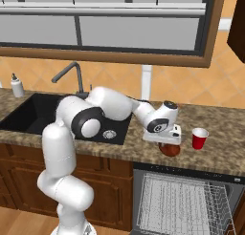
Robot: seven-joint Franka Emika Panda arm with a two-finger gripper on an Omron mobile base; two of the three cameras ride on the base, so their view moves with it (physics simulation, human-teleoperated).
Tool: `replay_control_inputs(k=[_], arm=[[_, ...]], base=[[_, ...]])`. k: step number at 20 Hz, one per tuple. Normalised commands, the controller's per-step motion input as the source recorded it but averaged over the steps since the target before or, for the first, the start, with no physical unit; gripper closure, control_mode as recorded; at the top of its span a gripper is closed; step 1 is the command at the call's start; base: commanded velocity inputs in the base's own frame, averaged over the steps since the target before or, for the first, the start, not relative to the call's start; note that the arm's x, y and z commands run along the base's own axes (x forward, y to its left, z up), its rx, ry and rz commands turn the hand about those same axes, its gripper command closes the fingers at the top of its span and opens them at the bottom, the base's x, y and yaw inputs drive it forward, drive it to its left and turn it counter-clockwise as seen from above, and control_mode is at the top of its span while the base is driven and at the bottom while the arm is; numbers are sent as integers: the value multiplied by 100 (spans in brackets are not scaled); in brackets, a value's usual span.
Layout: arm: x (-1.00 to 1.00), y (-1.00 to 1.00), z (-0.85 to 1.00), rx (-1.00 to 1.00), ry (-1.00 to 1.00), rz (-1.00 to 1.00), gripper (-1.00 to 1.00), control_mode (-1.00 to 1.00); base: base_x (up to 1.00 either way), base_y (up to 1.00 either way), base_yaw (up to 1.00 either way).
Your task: Pick up the cup and bowl from the counter, place them in the dishwasher, and close the dishwasher door.
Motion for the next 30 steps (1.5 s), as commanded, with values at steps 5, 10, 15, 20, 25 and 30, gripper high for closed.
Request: replay_control_inputs(k=[5,10,15,20,25,30], arm=[[-93,1,0,0,-2,11,100,-100],[-99,-4,0,10,-10,3,100,-100],[-96,-34,5,25,-15,2,100,-100],[-68,-71,1,28,-4,0,100,-100],[-7,-78,29,14,5,0,100,-100],[20,-10,-11,0,19,3,100,-100]], base=[[0,0,0],[0,0,0],[0,0,0],[0,0,0],[0,0,0],[0,0,0]])
